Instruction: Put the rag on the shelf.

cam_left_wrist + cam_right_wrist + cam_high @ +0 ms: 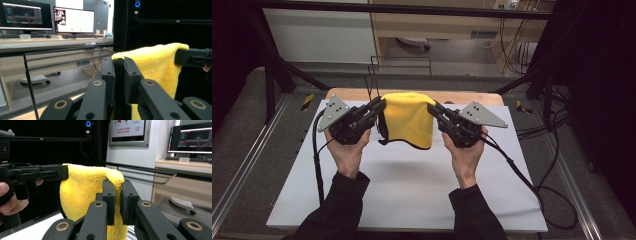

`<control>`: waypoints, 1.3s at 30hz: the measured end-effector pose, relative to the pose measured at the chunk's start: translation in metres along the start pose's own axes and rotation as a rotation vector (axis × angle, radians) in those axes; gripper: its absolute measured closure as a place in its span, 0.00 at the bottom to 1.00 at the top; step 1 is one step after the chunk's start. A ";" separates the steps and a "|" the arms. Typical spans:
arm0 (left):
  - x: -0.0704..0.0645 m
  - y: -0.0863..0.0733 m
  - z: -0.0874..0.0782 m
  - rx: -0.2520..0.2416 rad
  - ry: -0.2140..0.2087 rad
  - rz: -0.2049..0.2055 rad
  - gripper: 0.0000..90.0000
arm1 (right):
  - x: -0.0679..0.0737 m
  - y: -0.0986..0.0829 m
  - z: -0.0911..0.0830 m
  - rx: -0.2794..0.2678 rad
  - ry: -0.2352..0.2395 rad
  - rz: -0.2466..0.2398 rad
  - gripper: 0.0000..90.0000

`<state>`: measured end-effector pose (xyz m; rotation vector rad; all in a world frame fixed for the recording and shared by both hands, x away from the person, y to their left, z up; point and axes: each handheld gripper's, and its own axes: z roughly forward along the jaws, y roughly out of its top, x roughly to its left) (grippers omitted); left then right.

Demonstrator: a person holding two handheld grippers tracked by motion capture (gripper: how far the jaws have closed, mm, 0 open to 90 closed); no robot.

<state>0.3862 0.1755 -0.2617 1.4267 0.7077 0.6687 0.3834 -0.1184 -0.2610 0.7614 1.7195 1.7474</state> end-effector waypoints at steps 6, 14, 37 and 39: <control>0.003 0.008 0.002 -0.027 0.008 0.007 0.90 | -0.001 0.008 0.005 -0.029 -0.007 -0.004 0.93; 0.008 0.020 0.006 -0.060 0.020 0.008 0.90 | -0.001 0.018 0.013 -0.059 -0.018 -0.021 0.93; 0.018 0.078 0.020 -0.152 0.046 0.044 0.90 | -0.008 0.072 0.035 -0.152 -0.052 -0.080 0.93; 0.019 0.084 0.021 -0.163 0.049 0.047 0.90 | -0.008 0.079 0.037 -0.162 -0.053 -0.083 0.93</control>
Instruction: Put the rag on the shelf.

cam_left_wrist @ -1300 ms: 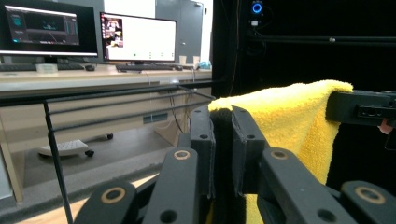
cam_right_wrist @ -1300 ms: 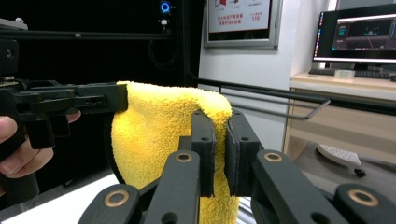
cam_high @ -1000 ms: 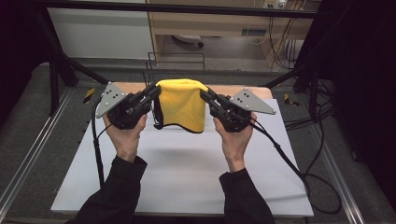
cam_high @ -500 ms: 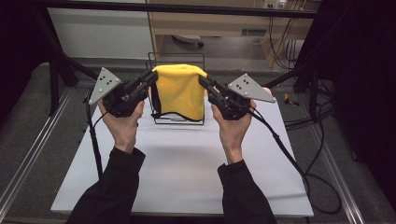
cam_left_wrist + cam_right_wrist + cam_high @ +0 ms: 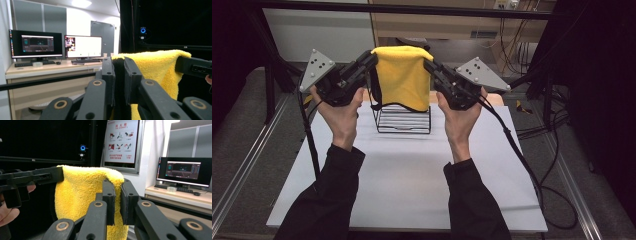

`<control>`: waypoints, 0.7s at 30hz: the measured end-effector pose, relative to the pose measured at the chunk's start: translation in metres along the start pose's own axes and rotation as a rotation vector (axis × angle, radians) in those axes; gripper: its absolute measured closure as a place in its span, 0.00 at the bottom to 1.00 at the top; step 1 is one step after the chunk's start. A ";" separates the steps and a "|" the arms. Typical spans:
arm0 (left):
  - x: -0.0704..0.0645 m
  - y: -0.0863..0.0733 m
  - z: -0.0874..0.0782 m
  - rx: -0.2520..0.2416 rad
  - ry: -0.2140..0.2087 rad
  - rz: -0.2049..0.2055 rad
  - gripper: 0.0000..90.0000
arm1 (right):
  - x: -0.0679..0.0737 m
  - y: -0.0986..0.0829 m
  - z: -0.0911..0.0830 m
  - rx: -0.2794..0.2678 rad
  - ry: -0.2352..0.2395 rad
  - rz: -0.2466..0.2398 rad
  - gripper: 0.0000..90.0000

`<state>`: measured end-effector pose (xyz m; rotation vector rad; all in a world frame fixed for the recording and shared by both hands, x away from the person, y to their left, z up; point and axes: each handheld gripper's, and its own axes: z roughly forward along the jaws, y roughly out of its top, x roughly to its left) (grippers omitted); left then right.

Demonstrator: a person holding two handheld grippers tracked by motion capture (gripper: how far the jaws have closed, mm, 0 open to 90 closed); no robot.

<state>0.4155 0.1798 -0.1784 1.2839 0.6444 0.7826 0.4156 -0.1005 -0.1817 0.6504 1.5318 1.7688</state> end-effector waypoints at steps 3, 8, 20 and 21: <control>0.003 0.006 0.005 -0.007 0.005 0.003 0.90 | -0.002 0.008 0.006 -0.011 -0.006 -0.004 0.93; 0.011 0.017 0.012 -0.005 0.021 0.012 0.90 | -0.004 0.016 0.016 -0.014 -0.004 -0.014 0.93; 0.020 0.040 0.030 -0.011 0.029 0.038 0.90 | -0.015 0.034 0.034 -0.032 -0.021 -0.020 0.93; 0.021 0.042 0.031 -0.015 0.027 0.038 0.90 | -0.016 0.036 0.036 -0.034 -0.022 -0.021 0.93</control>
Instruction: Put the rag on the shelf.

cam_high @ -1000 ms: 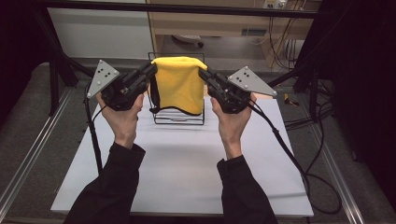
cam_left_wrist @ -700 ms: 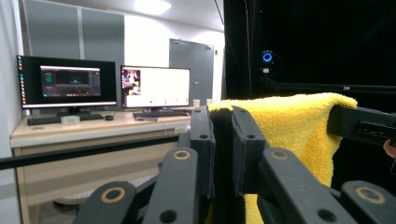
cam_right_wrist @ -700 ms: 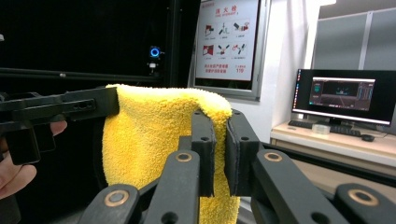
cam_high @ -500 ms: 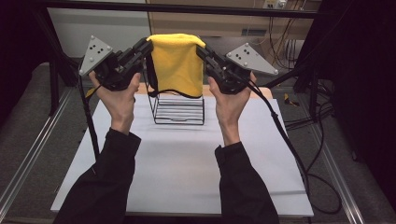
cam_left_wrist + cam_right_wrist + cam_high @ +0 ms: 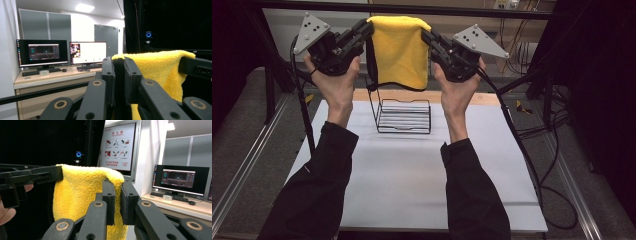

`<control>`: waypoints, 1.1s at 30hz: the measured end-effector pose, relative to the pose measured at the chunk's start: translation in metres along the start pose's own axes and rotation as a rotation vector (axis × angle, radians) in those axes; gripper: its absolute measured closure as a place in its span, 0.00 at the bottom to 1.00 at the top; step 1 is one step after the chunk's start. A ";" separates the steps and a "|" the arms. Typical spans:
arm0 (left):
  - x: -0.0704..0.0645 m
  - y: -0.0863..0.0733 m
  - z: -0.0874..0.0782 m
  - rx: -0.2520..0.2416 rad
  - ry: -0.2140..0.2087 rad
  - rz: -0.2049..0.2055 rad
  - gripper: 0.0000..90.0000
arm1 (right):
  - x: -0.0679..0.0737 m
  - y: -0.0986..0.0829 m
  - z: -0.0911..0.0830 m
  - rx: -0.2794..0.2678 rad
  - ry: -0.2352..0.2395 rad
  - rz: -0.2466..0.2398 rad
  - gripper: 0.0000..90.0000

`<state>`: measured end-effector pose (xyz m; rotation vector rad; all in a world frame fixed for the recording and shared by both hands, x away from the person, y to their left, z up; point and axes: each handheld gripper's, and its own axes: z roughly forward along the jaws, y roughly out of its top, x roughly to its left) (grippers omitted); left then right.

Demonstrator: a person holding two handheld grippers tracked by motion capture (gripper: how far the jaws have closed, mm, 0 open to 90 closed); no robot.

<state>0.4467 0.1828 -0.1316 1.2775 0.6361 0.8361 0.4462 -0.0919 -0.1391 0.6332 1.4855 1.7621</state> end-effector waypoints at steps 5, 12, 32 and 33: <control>0.008 0.005 0.009 -0.005 -0.009 -0.029 0.90 | -0.005 0.005 0.009 -0.007 -0.007 0.000 0.93; 0.017 0.009 0.025 0.018 0.008 -0.008 0.90 | -0.013 0.007 0.024 0.002 -0.023 0.002 0.93; 0.050 -0.010 0.060 0.077 0.004 -0.023 0.89 | -0.034 -0.009 0.061 0.063 -0.047 0.003 0.93; 0.050 -0.012 0.060 0.079 0.005 -0.020 0.89 | -0.034 -0.011 0.061 0.072 -0.047 -0.005 0.93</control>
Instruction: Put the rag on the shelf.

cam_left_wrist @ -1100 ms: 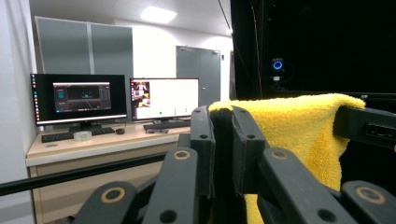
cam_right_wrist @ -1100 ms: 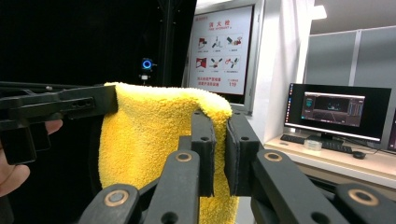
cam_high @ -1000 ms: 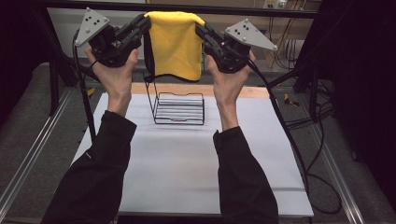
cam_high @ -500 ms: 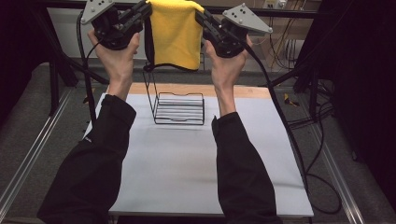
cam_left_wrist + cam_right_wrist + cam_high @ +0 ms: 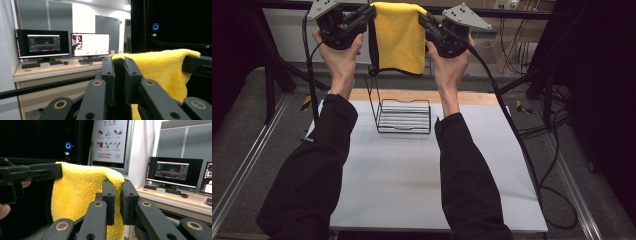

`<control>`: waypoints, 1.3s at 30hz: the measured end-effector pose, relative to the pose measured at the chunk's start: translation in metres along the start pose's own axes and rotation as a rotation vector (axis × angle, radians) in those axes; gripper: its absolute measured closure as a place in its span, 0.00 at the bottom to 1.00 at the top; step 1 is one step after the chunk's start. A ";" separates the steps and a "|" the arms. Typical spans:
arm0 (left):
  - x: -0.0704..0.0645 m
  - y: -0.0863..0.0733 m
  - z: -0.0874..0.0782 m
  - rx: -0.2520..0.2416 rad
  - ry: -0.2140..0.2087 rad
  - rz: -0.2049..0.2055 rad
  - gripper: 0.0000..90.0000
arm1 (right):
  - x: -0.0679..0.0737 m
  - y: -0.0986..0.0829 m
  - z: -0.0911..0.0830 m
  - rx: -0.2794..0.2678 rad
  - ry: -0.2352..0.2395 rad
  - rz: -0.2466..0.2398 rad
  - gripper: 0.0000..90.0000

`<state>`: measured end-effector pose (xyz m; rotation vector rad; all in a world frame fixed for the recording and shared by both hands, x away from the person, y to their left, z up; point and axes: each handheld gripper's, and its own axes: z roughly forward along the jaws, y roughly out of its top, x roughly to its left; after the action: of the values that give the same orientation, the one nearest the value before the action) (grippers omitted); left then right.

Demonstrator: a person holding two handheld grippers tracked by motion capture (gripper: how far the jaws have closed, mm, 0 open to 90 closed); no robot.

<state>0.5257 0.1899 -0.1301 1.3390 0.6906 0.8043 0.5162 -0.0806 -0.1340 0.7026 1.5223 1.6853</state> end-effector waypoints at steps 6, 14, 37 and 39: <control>0.000 -0.013 0.000 0.022 -0.008 0.006 0.89 | -0.004 -0.012 0.003 0.024 -0.001 0.001 0.93; 0.006 -0.033 -0.003 0.064 -0.009 0.009 0.89 | -0.004 -0.027 0.006 0.074 0.012 -0.008 0.93; 0.000 -0.062 -0.028 0.120 -0.034 0.025 0.89 | 0.007 -0.059 -0.010 0.155 0.063 -0.005 0.93; 0.000 -0.063 -0.032 0.125 -0.037 0.038 0.89 | 0.008 -0.058 -0.012 0.158 0.068 -0.014 0.92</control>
<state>0.5062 0.2051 -0.1962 1.4804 0.6975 0.7755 0.5113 -0.0804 -0.1931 0.7211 1.7178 1.6059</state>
